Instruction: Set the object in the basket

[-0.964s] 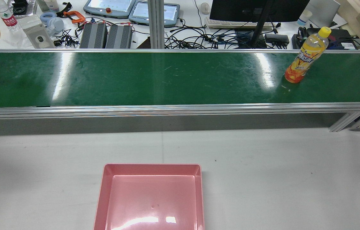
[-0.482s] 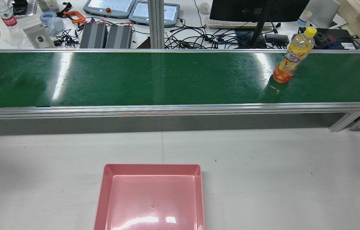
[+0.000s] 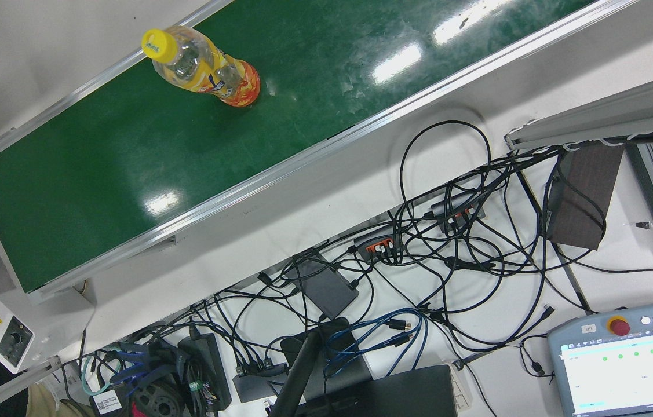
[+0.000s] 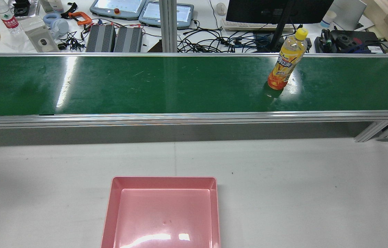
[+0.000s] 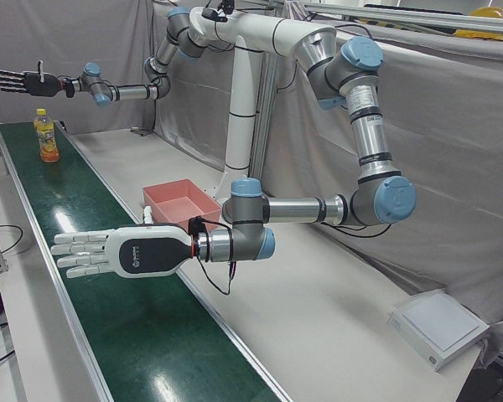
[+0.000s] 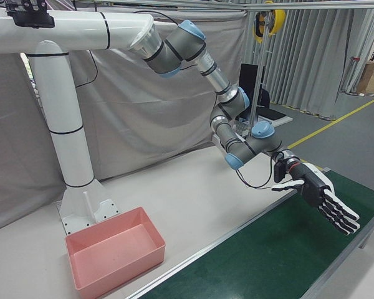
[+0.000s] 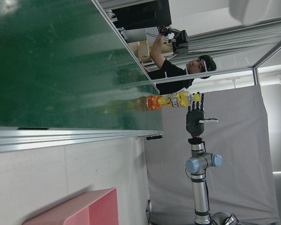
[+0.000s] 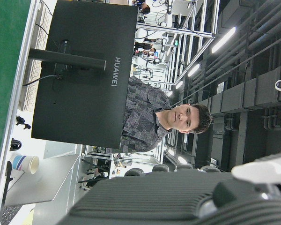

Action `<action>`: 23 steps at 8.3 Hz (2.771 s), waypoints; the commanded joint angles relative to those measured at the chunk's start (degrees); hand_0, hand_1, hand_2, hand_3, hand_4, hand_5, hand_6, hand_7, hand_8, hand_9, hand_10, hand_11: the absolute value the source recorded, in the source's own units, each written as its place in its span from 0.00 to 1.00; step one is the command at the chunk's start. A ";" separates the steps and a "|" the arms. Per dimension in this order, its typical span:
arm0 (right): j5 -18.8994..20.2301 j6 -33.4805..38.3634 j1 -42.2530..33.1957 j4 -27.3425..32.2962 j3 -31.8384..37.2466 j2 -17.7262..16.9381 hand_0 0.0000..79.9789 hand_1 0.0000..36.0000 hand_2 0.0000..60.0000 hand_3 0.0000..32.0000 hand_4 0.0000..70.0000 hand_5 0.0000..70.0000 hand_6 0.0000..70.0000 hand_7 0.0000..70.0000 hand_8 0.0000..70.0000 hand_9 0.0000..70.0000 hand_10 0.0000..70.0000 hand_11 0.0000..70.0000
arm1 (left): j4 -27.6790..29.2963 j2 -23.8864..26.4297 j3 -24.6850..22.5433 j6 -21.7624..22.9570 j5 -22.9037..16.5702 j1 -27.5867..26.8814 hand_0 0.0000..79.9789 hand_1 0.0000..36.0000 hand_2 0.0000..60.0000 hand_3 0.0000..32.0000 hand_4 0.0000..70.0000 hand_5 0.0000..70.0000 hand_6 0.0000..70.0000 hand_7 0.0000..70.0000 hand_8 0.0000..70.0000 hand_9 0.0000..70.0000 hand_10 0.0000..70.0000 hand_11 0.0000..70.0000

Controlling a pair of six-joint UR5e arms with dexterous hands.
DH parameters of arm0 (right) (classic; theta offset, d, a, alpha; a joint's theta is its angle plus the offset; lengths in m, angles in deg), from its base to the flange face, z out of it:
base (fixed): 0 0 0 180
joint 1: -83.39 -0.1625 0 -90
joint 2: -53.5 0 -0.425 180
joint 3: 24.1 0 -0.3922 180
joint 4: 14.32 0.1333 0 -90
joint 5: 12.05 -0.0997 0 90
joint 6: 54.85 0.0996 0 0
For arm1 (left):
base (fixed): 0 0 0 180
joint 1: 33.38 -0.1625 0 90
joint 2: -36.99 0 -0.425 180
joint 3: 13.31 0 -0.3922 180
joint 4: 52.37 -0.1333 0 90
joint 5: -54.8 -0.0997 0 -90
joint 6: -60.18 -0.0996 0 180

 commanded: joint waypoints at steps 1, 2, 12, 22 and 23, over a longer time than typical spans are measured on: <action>0.00 0.03 0.00 0.00 0.00 0.00 0.00 0.00 0.00 0.00 0.00 0.00 0.00 0.00 0.00 0.00 0.00 0.00 | 0.51 0.94 1.26 0.09 0.36 -0.23 0.80 0.34 0.00 0.00 0.00 0.00 0.00 0.00 0.00 0.00 0.00 0.00; 0.00 0.03 0.00 0.00 0.00 0.00 0.00 0.00 0.00 0.00 0.00 0.00 0.00 0.00 0.00 0.00 0.00 0.00 | 1.12 1.03 2.05 0.09 0.80 -1.80 0.78 0.32 0.00 0.00 0.00 0.00 0.00 0.00 0.00 0.00 0.00 0.00; 0.00 0.03 0.00 0.00 0.00 0.00 0.00 0.00 0.00 0.00 0.00 0.00 0.00 0.00 0.00 0.00 0.00 0.00 | 4.29 1.03 4.51 -0.26 4.84 -4.88 0.78 0.33 0.00 0.00 0.00 0.00 0.00 0.00 0.00 0.00 0.00 0.00; 0.00 0.03 0.00 0.00 0.00 0.00 0.00 0.00 0.00 0.00 0.00 0.00 0.00 0.00 0.00 0.00 0.00 0.00 | 3.77 1.73 4.52 -0.35 4.76 -5.06 0.78 0.33 0.00 0.00 0.00 0.00 0.00 0.00 0.00 0.00 0.00 0.00; 0.00 0.03 0.00 0.00 0.00 0.00 0.00 0.00 0.00 0.00 0.00 0.00 0.00 0.00 0.00 0.00 0.00 0.00 | 3.77 1.73 4.52 -0.35 4.76 -5.06 0.82 0.37 0.00 0.00 0.00 0.00 0.00 0.00 0.00 0.00 0.00 0.00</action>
